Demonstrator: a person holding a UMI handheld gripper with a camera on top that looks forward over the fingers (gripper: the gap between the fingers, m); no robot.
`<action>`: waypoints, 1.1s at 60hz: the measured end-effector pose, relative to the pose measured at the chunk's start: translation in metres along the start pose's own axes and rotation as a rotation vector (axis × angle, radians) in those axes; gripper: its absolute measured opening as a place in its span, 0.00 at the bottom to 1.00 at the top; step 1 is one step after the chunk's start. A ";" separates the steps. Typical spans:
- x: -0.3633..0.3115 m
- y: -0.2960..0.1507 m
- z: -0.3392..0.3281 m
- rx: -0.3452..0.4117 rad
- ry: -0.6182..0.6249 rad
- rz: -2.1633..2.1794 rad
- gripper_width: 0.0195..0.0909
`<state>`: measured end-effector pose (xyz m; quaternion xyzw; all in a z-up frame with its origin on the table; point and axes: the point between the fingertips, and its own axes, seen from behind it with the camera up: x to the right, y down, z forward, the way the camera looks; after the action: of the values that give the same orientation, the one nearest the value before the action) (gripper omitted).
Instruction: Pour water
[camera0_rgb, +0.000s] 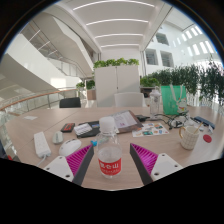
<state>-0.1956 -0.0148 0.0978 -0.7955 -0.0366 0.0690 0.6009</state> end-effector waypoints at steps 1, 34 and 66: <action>0.005 0.001 0.009 0.004 -0.004 0.007 0.90; -0.015 0.010 0.070 -0.023 -0.103 -0.079 0.25; 0.220 -0.107 0.066 -0.068 -0.157 1.246 0.20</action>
<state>0.0142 0.1083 0.1687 -0.6787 0.3878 0.4633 0.4176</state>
